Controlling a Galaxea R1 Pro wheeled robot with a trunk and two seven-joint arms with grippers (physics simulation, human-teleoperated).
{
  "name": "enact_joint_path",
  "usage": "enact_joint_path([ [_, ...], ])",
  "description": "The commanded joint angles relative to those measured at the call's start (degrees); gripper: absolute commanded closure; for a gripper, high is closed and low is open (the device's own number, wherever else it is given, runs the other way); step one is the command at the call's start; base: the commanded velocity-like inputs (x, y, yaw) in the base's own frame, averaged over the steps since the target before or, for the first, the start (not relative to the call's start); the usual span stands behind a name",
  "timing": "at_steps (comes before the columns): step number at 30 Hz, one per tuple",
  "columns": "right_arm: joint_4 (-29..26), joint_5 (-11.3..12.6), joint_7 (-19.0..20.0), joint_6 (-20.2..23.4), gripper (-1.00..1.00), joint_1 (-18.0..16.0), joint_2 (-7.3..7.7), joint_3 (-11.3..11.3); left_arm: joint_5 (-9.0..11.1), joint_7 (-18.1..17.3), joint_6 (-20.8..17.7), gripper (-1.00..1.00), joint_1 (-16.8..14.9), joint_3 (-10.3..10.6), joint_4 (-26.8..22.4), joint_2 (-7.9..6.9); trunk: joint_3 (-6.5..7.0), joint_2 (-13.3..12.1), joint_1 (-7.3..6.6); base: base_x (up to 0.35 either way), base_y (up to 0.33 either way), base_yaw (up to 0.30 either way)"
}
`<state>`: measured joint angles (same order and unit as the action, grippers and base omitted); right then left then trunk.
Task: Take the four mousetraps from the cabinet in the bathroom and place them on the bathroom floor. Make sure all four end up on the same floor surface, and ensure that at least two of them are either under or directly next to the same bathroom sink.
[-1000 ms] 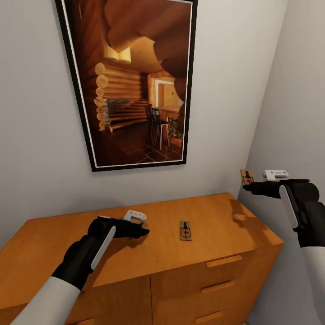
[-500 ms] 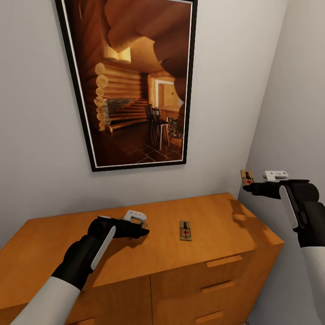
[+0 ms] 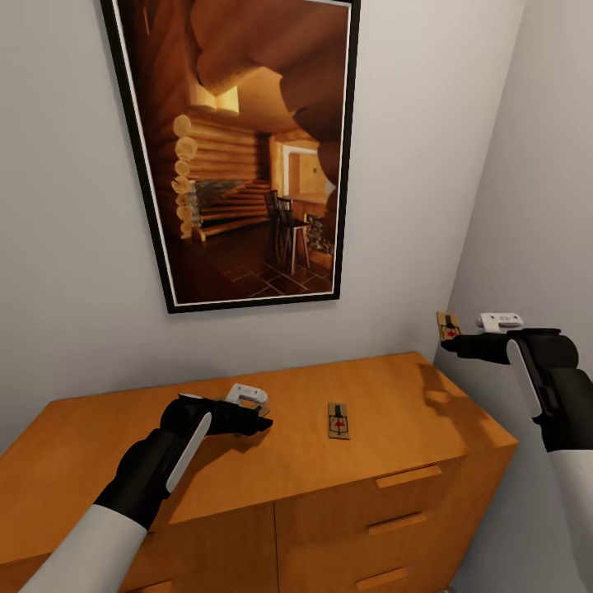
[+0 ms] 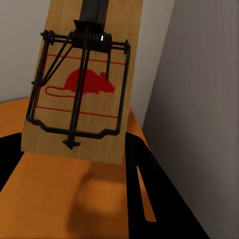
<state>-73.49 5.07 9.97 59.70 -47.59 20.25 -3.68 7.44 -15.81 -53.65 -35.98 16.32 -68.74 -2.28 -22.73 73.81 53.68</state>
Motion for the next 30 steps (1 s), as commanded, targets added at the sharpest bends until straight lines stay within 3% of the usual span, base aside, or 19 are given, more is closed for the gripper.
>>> enact_joint_path([
  [1,0.05,0.58,-0.44,0.3,1.0,-0.05,-0.01,0.04,0.56,0.31,-0.3,-1.0,-0.05,0.05,-0.03,-0.07,-0.07,0.04,0.0,0.0,0.0,0.0],
  [20,0.11,0.24,-0.48,0.3,1.0,-0.05,0.28,0.01,0.75,0.27,-0.42,-1.0,-0.05,0.1,-0.96,0.31,-0.07,0.04,0.0,0.0,0.0,0.0],
  [30,-0.05,0.16,-0.7,0.3,1.0,-0.05,1.4,0.06,0.48,0.42,-0.75,-1.0,-0.05,0.2,-2.44,4.85,-0.07,0.04,0.0,0.0,0.0,0.0],
])
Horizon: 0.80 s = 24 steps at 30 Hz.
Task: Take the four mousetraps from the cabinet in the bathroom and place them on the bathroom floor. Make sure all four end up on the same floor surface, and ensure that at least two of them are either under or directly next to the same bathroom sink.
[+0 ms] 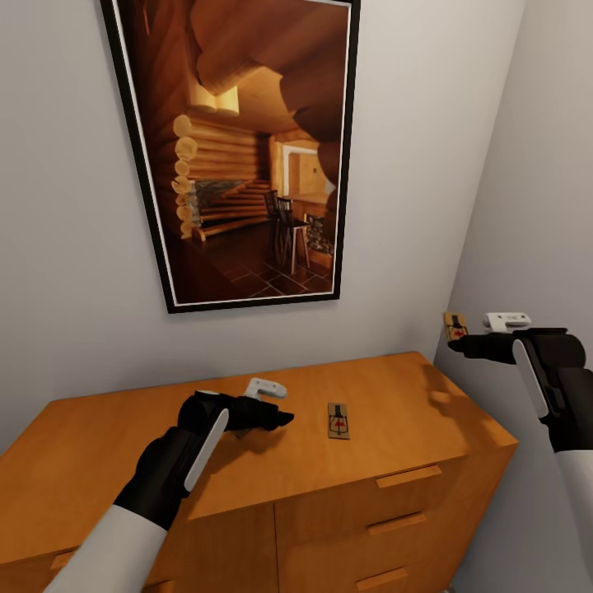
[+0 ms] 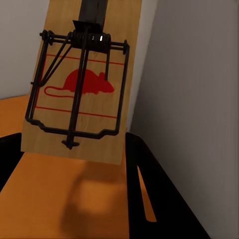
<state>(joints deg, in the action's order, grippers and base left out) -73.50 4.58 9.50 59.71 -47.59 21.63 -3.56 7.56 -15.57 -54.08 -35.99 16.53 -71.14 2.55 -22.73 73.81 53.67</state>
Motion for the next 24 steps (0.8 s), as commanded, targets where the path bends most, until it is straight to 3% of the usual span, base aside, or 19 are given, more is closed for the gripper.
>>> enact_joint_path([
  [1,-0.06,0.65,-0.24,0.29,1.0,-0.04,0.06,-0.05,0.35,0.27,-0.34,-1.0,-0.05,-0.01,-0.07,0.44,-0.07,0.04,0.0,0.0,0.0,0.0],
  [5,-0.35,0.59,-0.26,0.29,1.0,-0.04,0.21,-0.07,0.29,2.08,-0.45,-1.0,-0.05,-0.01,-0.35,3.17,-0.07,0.04,0.0,0.0,0.0,0.0],
  [9,-0.47,0.54,-0.56,0.29,1.0,-0.04,0.24,-0.11,0.27,4.49,-0.49,-1.0,-0.05,-0.01,-0.5,4.97,-0.07,0.04,0.0,0.0,0.0,0.0],
  [15,-0.57,0.52,-1.19,0.29,1.0,-0.04,0.32,-0.12,0.34,5.81,-0.5,-1.0,-0.05,-0.01,-0.58,5.81,-0.07,0.04,0.0,0.0,0.0,0.0],
  [24,-0.59,0.52,-1.36,0.29,1.0,-0.05,0.34,-0.13,0.31,6.06,-0.51,-1.0,-0.05,0.02,-0.48,5.45,-0.07,0.04,0.0,0.0,0.0,0.0],
])
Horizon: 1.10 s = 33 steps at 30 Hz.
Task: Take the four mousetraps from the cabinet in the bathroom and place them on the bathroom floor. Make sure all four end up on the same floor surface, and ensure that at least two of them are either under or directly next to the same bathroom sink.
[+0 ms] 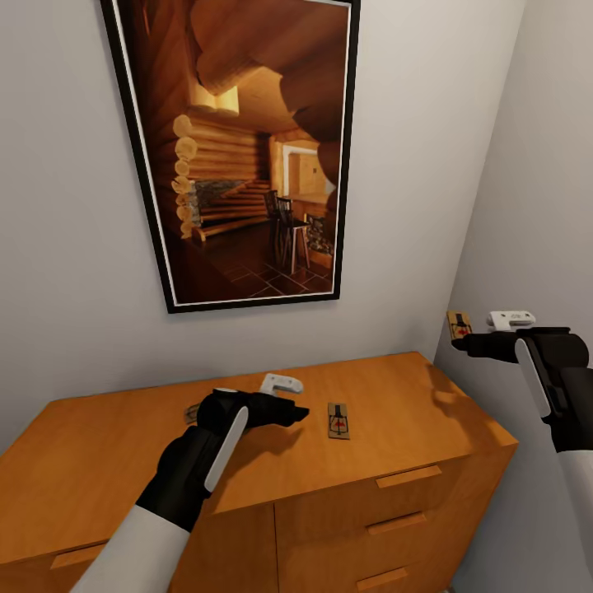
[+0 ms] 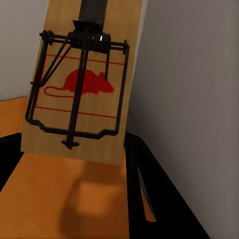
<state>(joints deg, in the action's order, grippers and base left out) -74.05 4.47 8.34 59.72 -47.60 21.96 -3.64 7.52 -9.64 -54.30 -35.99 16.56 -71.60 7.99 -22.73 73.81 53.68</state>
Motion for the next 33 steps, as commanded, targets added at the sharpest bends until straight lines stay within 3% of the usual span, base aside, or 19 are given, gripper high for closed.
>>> enact_joint_path([
  [1,-0.02,0.62,-0.22,0.28,1.0,-0.04,0.01,-0.05,0.35,0.14,-0.29,-1.0,-0.05,-0.06,0.0,-0.19,-0.07,0.04,0.0,0.0,0.0,0.0],
  [5,0.02,0.62,-0.24,0.28,1.0,-0.04,0.01,-0.05,0.37,0.14,-0.29,-1.0,-0.05,-0.15,0.09,-1.61,-0.07,0.04,0.0,0.0,0.0,0.0],
  [10,0.03,0.62,-0.31,0.28,1.0,-0.04,-0.04,-0.05,0.49,-0.07,-0.34,-1.0,-0.05,-0.29,0.09,-6.82,-0.07,0.04,0.0,0.0,0.0,0.0],
  [14,0.03,0.62,-0.37,0.28,1.0,-0.04,-0.06,-0.05,0.54,-0.16,-0.4,-1.0,-0.05,-0.46,0.0,-9.12,-0.07,0.04,0.0,0.0,0.0,0.0],
  [19,0.05,0.65,-0.41,0.28,1.0,-0.04,-0.07,-0.05,0.53,-0.19,-0.47,-1.0,-0.05,-0.54,-0.18,-10.0,-0.07,0.04,0.0,0.0,0.0,0.0],
  [33,0.05,0.64,-0.4,0.28,1.0,-0.04,-0.07,-0.05,0.48,-0.2,-0.46,-1.0,-0.05,-0.49,-0.22,-10.03,-0.07,0.04,0.0,0.0,0.0,0.0],
])
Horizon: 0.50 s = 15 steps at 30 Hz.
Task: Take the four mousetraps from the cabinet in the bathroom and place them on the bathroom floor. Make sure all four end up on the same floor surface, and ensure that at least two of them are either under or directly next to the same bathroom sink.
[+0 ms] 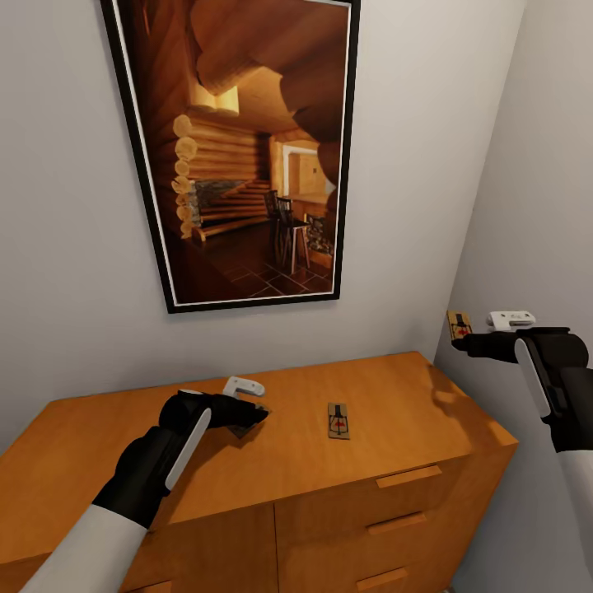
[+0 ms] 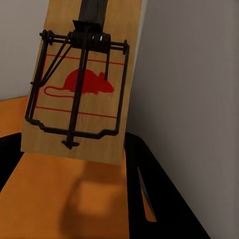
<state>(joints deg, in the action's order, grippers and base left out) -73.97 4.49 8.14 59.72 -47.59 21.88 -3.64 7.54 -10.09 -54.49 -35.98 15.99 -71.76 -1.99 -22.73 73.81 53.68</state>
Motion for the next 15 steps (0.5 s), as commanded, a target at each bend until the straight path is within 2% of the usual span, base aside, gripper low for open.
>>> enact_joint_path([
  [1,-0.03,0.64,-0.21,0.28,1.0,-0.05,0.01,-0.05,0.46,0.25,-0.26,-1.0,-0.05,0.1,-0.05,-0.08,-0.07,0.04,0.0,0.0,0.0,0.0],
  [15,0.04,0.63,-0.23,0.28,1.0,-0.05,0.0,-0.1,0.53,0.2,-0.13,-1.0,-0.05,0.47,0.77,-0.44,-0.07,0.04,0.0,0.0,0.0,0.0],
])
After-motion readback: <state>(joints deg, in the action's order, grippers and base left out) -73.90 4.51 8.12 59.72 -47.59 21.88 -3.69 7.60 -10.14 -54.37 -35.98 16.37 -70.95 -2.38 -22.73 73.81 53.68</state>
